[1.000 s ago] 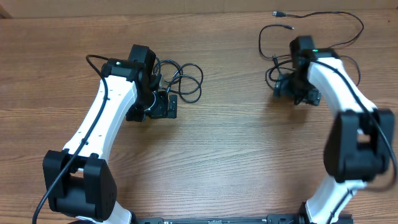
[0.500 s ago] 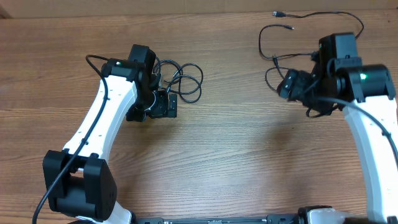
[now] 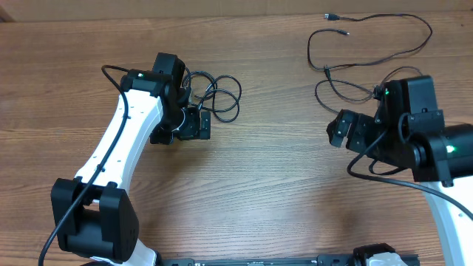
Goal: Untangle cables
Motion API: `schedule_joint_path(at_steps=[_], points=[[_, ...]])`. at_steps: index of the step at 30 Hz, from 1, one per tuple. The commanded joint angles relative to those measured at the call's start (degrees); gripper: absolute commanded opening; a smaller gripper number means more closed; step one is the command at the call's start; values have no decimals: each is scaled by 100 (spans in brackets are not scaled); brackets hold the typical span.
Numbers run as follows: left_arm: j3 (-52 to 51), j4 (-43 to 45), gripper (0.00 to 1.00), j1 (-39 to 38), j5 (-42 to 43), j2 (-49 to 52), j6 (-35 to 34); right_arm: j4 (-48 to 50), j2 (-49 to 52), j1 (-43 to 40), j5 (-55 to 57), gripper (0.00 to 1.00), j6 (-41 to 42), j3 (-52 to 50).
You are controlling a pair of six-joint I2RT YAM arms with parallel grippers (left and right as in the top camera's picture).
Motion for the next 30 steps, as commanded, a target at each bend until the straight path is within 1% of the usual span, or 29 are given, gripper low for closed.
schedule_joint_path(at_steps=[1, 8, 9, 15, 17, 24, 30], points=[[-20, 7, 100, -44, -28, 4, -81, 94, 26, 33, -385, 100, 42, -57], [-20, -39, 100, -44, 302, 2, -81, 614, 55, 33, -538, 100, 42, -57], [-20, -48, 99, -44, 332, 4, -81, 627, 55, 33, -540, 100, 42, -57], [-20, -57, 93, -83, 354, 4, -81, 350, 55, 33, -540, 100, 42, -57], [-20, -39, 89, -85, 354, 4, -81, 251, 55, 33, -540, 100, 44, -59], [-33, -236, 88, -111, 356, 4, -61, 295, 55, 33, -789, 100, 44, -59], [-90, -48, 88, -249, 352, 4, -61, 293, 66, 33, -1207, 100, 42, -70]])
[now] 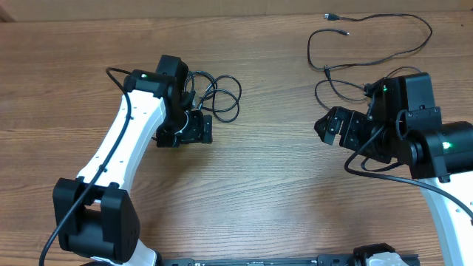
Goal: Untangle cables
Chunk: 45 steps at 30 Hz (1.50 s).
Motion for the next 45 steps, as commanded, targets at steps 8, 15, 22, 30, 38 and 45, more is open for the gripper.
schedule_joint_path(at_steps=[8, 15, 22, 30, 38, 45], points=[[-57, 997, 87, -114, 35, 4, -949, 33, 118, 33, -389, 100, 22, -33], [-59, 1075, 92, -114, 15, 4, -1132, 240, 337, 33, -922, 100, 24, -33], [-61, 715, 98, -114, 17, 4, -1123, 529, 595, 168, -2096, 100, 22, -33], [-61, 671, 98, -116, 20, 4, -1010, 704, 785, 439, -2098, 100, 13, -33], [-61, 533, 96, -114, -15, 4, -566, 1204, 791, 442, -1908, 100, 136, -33], [-61, 1224, 95, -114, -538, 4, -573, 1237, 815, 442, -1799, 100, 306, -33]])
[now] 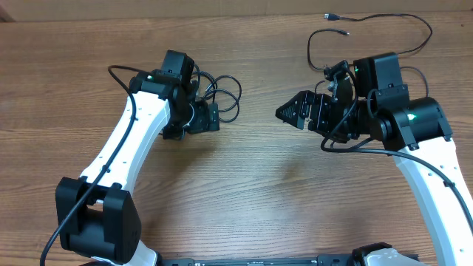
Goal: Untangle cables
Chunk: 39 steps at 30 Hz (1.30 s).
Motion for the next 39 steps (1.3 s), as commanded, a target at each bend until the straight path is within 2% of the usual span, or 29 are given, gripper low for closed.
schedule_joint_path(at_steps=[1, 4, 10, 22, 32, 35, 39], points=[[-26, 330, 95, -11, -385, 4, 133, -28, 9, 7, 72, 100, 140, -31], [-26, 868, 93, -9, -426, 4, 138, -234, 22, 7, 105, 100, 127, -31], [-26, 1617, 84, -11, -769, 168, 114, -437, 66, 7, 280, 100, 92, -31], [-26, 2243, 86, -11, -876, 1377, 118, -468, 343, 7, 315, 100, 90, -31], [-26, 2815, 78, 0, -1169, 1657, 114, -686, 407, 7, 317, 100, 68, -31], [-26, 2852, 70, -4, -1084, 1657, -153, -704, 407, 7, 317, 100, 68, -31], [-26, 2850, 66, -81, -271, 1661, -525, -702, 407, 7, 319, 100, 68, -31]])
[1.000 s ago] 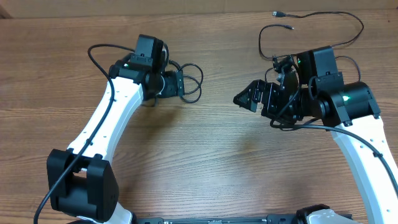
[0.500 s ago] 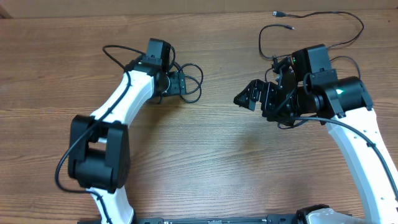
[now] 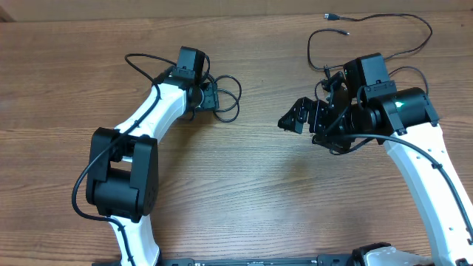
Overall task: Untangle cables
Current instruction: 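Grasp a black cable strand in the loops with the left gripper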
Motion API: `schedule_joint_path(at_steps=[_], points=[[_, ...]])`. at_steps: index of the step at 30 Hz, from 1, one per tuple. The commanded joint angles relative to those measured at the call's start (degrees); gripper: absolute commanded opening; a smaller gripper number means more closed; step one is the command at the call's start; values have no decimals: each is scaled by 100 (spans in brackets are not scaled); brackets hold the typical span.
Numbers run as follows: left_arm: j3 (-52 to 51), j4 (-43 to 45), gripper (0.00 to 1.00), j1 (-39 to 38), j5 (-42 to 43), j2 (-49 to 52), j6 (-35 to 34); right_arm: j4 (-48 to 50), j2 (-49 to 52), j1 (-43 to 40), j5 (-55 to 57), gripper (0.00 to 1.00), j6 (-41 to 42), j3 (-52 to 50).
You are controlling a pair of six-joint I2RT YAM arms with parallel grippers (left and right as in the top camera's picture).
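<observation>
A small tangle of black cable (image 3: 228,97) lies coiled on the wooden table at upper left of centre. My left gripper (image 3: 210,95) sits right at the tangle's left side, over its loops; its fingers blend with the cable, so their state is unclear. A second, long thin black cable (image 3: 425,37) is spread loosely at the upper right, its two plug ends (image 3: 329,15) lying free. My right gripper (image 3: 290,118) hovers over bare wood between the two cables, pointing left, fingers apart and nothing in them.
The wooden table (image 3: 236,192) ends along the far edge (image 3: 244,16) just beyond the long cable. The right arm's own black lead (image 3: 347,145) loops under its wrist. The left arm's white links (image 3: 148,118) stretch across the left half.
The left arm has swung its elbow round and its gripper now sits higher, on the tangle's left loops. The right gripper stayed mid-table, shifted slightly down and right.
The left gripper began just below and left of the coiled tangle and the right gripper near the right side by the long cable. The left crept up toward the tangle while the right moved left to mid-table. Both cables lie where they were.
</observation>
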Motion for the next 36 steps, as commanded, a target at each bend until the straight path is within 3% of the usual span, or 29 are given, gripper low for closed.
schedule_joint_path(at_steps=[1, 10, 16, 24, 29, 36], points=[[-20, 20, 65, -120, 612, 70, -352, 22, -15, 7, 33, 100, -37, -31], [-20, -20, 62, -544, 487, 72, -994, -7, -15, 7, 181, 100, -37, -31], [-20, -280, 63, -704, -599, 74, -1346, -52, -15, 7, 181, 100, -173, -31], [-20, -503, 63, -673, -592, 74, -1971, -133, -15, 7, 269, 100, -389, -31], [-20, -361, 55, -684, -531, 140, -1996, -138, -15, 7, 269, 100, -389, -31], [-20, -361, 54, -682, -348, 461, -2011, -144, -15, 7, 269, 100, -389, -31]])
